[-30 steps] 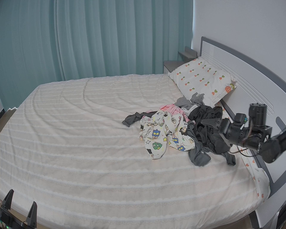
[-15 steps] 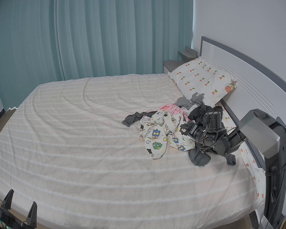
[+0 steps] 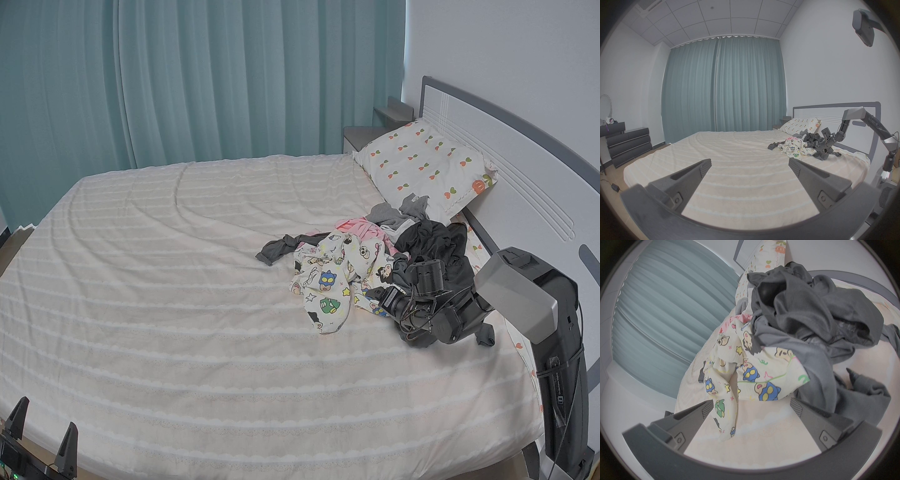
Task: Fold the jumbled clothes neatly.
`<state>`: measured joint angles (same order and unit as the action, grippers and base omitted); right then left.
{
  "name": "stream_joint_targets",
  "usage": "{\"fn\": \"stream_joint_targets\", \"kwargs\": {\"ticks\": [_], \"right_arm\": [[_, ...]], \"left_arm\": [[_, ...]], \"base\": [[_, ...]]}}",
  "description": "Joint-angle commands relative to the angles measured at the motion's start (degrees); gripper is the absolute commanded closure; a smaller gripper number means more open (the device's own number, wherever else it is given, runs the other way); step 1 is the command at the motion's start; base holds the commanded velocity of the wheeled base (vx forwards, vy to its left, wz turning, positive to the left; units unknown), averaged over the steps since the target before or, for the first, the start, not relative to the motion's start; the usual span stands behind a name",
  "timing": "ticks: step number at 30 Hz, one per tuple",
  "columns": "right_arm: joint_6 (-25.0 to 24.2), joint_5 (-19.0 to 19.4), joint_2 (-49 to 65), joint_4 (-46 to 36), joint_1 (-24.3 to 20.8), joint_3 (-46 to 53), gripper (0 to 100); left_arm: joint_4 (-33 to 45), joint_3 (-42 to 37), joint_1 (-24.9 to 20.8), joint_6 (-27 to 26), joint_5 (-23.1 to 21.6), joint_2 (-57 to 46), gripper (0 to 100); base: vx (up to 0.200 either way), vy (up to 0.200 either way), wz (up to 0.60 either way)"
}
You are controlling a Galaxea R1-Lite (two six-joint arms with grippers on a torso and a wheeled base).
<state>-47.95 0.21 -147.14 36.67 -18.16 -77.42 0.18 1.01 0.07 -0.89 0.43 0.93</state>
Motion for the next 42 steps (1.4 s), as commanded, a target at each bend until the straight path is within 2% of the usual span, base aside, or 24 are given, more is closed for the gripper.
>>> {"fn": "stream_joint_targets", "kwargs": {"ticks": [1,7,15,17,22,24,25,30,33,42], "right_arm": [[0.13,-1.61,-2.36,-1.69,-0.82,-3.52,0],[0.05,-7.06,-6.40,-6.70,-0.47,-12.67,0],[-0.04,-8.91,-8.95,-10.48,-0.73,-17.59,0],[0.13,-10.75,-9.74,-11.53,-0.73,-19.17,0],[-0.22,-11.37,-10.62,-11.53,-0.73,-22.33,0],[-0.48,-12.86,-11.24,-11.53,-0.82,-24.00,0],[-0.48,-12.86,-11.24,-11.53,-0.82,-24.00,100],[-0.57,-13.39,-11.06,-11.80,-1.08,-23.83,100],[-0.48,-13.30,-9.74,-12.06,-1.70,-19.96,100],[-0.39,-10.23,-2.89,-12.06,-1.88,-8.97,100]], "left_arm": [[-0.01,-1.01,0.01,0.01,0.01,-0.93,0],[-0.01,-1.01,0.01,0.01,0.01,-0.93,0],[-0.01,-1.01,0.01,0.01,0.01,-0.93,0],[-0.01,-1.01,0.01,0.01,0.01,-0.93,0],[-0.01,-1.01,0.01,0.01,0.01,-0.93,0],[-0.01,-1.01,0.01,0.01,0.01,-0.93,0],[-0.01,-1.01,0.01,0.01,0.01,-0.93,0],[-0.01,-1.01,0.01,0.01,0.01,-0.93,0],[-0.01,-1.01,0.01,0.01,0.01,-0.93,0],[-0.01,-1.01,0.01,0.01,0.01,-0.93,0]], "base": [[0.000,0.000,0.00],[0.000,0.000,0.00],[0.000,0.000,0.00],[0.000,0.000,0.00],[0.000,0.000,0.00],[0.000,0.000,0.00],[0.000,0.000,0.00],[0.000,0.000,0.00],[0.000,0.000,0.00],[0.000,0.000,0.00]]}}
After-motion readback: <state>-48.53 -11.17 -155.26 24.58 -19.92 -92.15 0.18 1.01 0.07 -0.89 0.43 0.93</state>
